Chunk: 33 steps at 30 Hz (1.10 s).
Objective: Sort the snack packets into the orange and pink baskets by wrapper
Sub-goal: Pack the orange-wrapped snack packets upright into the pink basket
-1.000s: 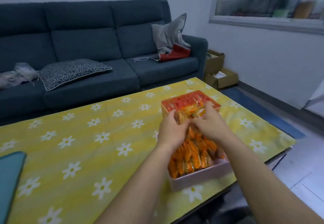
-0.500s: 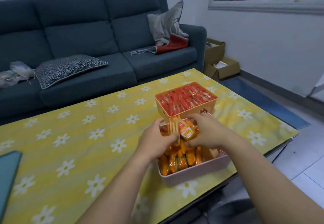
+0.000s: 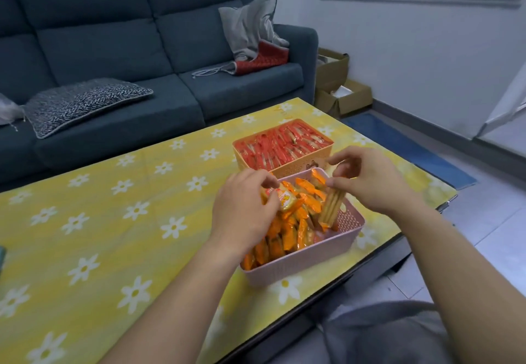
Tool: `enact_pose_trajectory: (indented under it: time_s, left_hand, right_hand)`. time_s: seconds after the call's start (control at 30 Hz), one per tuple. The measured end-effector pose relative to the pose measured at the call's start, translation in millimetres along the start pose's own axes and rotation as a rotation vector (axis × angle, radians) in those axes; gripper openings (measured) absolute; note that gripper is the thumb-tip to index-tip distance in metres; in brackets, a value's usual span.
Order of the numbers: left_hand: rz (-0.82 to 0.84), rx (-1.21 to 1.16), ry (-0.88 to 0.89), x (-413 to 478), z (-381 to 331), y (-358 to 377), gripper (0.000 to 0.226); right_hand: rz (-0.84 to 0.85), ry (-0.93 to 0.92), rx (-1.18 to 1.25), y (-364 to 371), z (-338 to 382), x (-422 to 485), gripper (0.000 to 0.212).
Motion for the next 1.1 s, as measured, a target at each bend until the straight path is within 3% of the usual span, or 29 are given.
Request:
enact_pose_trajectory:
  time_s: [0.17, 0.27, 0.37, 0.43, 0.5, 0.57, 0.63, 0.73, 0.83, 0.93, 1.0, 1.03, 1.1]
  left_hand:
    - [0.153, 0.131, -0.176, 5.2, 0.1, 19.5, 0.034]
    - [0.247, 0.055, -0.292, 13.0, 5.8, 17.3, 0.049]
    - [0.442, 0.142, -0.262, 15.7, 6.7, 24.6, 0.066]
    - [0.535, 0.243, -0.209, 16.4, 7.2, 30.5, 0.075]
    - [0.538, 0.295, -0.189, 18.9, 6.4, 32.8, 0.074]
    - [0.464, 0.283, -0.176, 21.9, 3.3, 30.2, 0.067]
    - [0.374, 0.227, -0.154, 23.9, -1.9, 24.4, 0.061]
    - [0.243, 0.13, -0.044, 22.1, -13.1, 16.7, 0.061]
    - [0.229, -0.037, 0.086, 15.2, -27.8, 15.9, 0.069]
    - [0.272, -0.118, 0.11, 12.4, -38.2, 19.7, 0.095]
    - [0.286, -0.296, 0.085, 12.3, -39.0, 19.3, 0.112]
    - [0.292, -0.42, 0.067, 11.7, -38.5, 17.8, 0.112]
    - [0.312, -0.666, 0.032, 10.6, -36.4, 15.4, 0.09]
  right_hand:
    - [0.044, -0.029, -0.042, 10.1, -5.4, -6.0, 0.038]
    - [0.061, -0.091, -0.079, 16.1, -4.7, -9.5, 0.039]
    - [0.232, -0.045, -0.123, 30.5, -12.6, -13.7, 0.035]
    - [0.34, -0.02, -0.027, 40.7, -17.8, -16.6, 0.025]
    - [0.338, -0.035, 0.004, 41.2, -19.5, -16.2, 0.009]
    - [0.237, -0.028, -0.017, 33.9, -19.5, -13.8, 0.022]
    - [0.101, -0.004, 0.045, 23.8, -18.8, -11.0, 0.029]
    - [0.021, 0.0, 0.202, 18.1, -12.2, -7.4, 0.02]
    - [0.154, 0.005, 0.389, 23.5, 3.3, -8.7, 0.017]
    - [0.218, 0.005, 0.44, 25.8, 11.7, -9.2, 0.021]
    - [0.228, 0.009, 0.545, 21.9, 8.8, -10.3, 0.022]
    - [0.248, 0.017, 0.611, 19.7, 7.0, -11.6, 0.023]
    - [0.285, 0.036, 0.722, 16.0, 3.5, -13.9, 0.024]
Point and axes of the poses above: each hand's wrist, its own x-axis towards the middle knuckle, its own y-axis out of the palm, z = x × y, the point moved 2 cm from there along x, towards the middle knuckle, and after that the axes turned 12 degrees about z, right-handed, at the moved point
